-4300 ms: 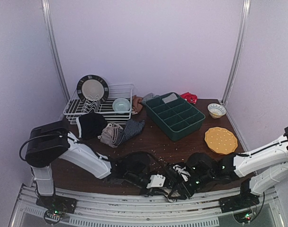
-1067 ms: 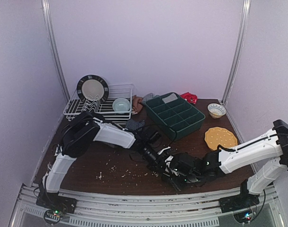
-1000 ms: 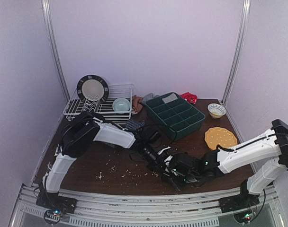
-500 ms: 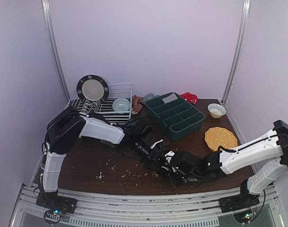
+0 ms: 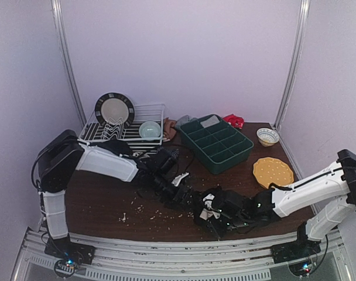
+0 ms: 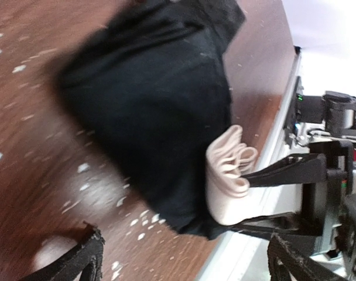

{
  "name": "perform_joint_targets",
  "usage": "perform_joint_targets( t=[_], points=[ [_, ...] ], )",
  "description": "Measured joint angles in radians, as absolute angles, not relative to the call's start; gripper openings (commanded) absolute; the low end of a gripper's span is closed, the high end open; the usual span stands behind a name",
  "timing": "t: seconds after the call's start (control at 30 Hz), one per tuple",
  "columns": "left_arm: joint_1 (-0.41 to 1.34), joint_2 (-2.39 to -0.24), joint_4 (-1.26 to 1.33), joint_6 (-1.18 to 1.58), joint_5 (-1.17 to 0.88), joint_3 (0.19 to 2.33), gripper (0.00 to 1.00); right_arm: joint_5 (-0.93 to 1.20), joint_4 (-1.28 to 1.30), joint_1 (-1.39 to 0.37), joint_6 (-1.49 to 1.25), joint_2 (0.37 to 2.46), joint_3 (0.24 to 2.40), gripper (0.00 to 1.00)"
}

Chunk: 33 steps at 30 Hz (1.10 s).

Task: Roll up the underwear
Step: Roll the underwear at the center of the board.

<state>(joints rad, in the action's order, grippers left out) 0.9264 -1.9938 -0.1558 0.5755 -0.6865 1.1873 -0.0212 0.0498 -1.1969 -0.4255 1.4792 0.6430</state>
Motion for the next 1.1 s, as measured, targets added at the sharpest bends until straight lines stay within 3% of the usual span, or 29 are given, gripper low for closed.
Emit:
perform_joint_targets(
  t=[0.57,0.8,0.97,1.1],
  points=[
    [0.937,-1.534,-0.171,0.607,-0.142,0.735,0.98,0.118,0.175,-1.194,-0.369,1.619,0.843,0.49],
    [1.068,-1.246,-0.147,0.557,0.109,0.59,0.98,0.181,0.192,-1.189,-0.355,1.66,0.91,0.54],
    [1.111,-0.997,0.049,0.465,0.136,0.401,0.98,0.187,0.244,-1.189,-0.34,1.62,0.935,0.57],
    [1.111,-0.945,0.122,0.395,0.11,0.346,0.98,0.181,0.282,-1.189,-0.323,1.556,0.951,0.58]
  ],
)
